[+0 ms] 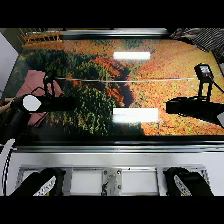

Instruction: Fold the clothes and pants, and hang the long-sleeved shirts on hangers.

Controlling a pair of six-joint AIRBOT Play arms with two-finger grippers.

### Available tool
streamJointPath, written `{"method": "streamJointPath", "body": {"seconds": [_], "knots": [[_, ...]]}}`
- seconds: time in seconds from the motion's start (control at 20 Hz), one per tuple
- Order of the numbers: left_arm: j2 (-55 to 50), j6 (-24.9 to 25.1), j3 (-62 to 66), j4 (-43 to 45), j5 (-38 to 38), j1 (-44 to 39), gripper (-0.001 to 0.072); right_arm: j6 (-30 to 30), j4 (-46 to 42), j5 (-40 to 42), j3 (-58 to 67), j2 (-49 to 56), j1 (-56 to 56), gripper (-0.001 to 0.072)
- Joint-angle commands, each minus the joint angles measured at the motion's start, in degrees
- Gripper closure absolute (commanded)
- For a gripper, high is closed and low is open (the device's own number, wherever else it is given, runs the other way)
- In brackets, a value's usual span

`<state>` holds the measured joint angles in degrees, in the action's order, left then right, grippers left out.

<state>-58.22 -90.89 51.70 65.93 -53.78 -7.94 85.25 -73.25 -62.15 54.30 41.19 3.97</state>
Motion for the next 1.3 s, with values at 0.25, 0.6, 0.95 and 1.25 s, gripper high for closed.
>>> {"method": "streamJointPath", "body": {"seconds": [0.25,0.6,0.95,1.25], "knots": [[0.02,0.02,-0.02,0.0,-0.02,-0.04,0.0701,0.0,0.0,0.0,-0.02,0.02,0.04,0.0695],[0.02,0.04,-0.02,0.0,0.07,-0.04,0.0701,0.0,0.0,0.0,-0.02,0.02,0.04,0.0695],[-0.44,-0.11,0.07,8.13,5.77,15.39,0.0113,0.02,0.0,0.0,-0.02,0.02,0.04,0.0695],[-10.73,-0.04,-0.04,7.37,1.79,44.54,0.0112,0.0,0.0,0.0,-0.02,0.02,0.04,0.0695]]}}
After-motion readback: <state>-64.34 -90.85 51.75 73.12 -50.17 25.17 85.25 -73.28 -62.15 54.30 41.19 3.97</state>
